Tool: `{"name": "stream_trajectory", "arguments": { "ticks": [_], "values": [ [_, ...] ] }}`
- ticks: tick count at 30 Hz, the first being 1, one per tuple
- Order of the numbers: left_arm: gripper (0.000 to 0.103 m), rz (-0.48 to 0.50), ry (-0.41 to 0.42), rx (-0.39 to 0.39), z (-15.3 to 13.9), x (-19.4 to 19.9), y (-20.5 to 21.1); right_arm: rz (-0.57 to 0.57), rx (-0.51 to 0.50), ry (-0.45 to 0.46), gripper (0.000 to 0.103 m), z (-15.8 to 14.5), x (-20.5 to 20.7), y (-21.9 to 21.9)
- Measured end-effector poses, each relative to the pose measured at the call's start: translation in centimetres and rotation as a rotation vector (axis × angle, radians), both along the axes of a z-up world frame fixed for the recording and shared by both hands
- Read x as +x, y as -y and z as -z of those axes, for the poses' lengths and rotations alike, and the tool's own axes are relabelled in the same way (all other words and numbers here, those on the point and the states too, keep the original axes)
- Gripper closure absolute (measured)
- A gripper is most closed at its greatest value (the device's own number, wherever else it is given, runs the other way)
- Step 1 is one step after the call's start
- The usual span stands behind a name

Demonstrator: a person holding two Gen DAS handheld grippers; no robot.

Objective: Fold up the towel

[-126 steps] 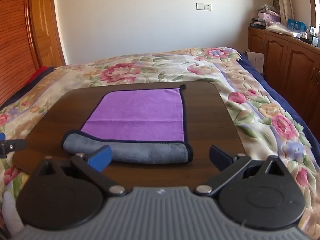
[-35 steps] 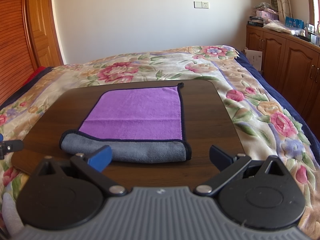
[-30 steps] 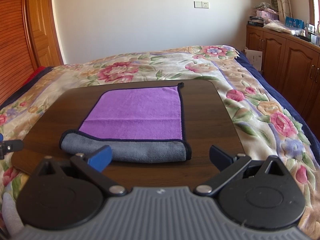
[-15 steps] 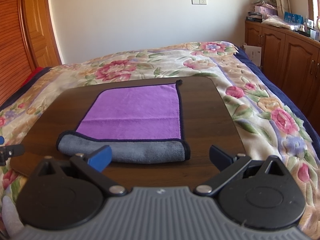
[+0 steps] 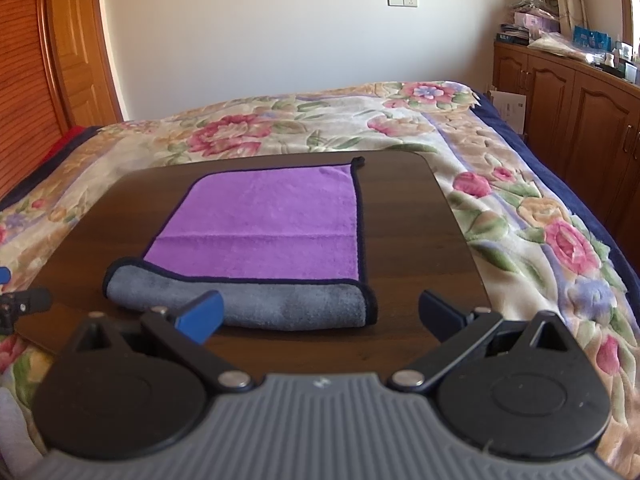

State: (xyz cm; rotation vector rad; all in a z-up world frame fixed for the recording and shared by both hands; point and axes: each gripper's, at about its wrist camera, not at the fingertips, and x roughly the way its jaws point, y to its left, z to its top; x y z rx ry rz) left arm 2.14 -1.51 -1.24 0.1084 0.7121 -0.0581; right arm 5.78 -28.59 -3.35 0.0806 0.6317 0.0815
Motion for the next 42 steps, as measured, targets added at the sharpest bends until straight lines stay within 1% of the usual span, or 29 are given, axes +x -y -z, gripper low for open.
{"name": "stream_trajectory", "arguments": {
  "ticks": [8,17,34,42],
  "values": [
    [0.003,0.007,-0.003,-0.006,0.2,0.6,0.1,-0.006,-0.005,0.012,0.000,-0.1,0.6,0.5],
    [0.003,0.009,-0.008,-0.017,0.5,1.3,0.3,-0.030,-0.041,0.010,0.000,0.2,1.3,0.5],
    [0.003,0.027,-0.024,-0.034,1.0,2.9,0.5,-0.091,-0.072,-0.025,0.000,0.7,2.9,0.3],
    [0.004,0.038,-0.030,-0.043,1.1,3.5,0.5,-0.119,-0.066,-0.043,0.000,0.9,3.5,0.2]
  ]
}}
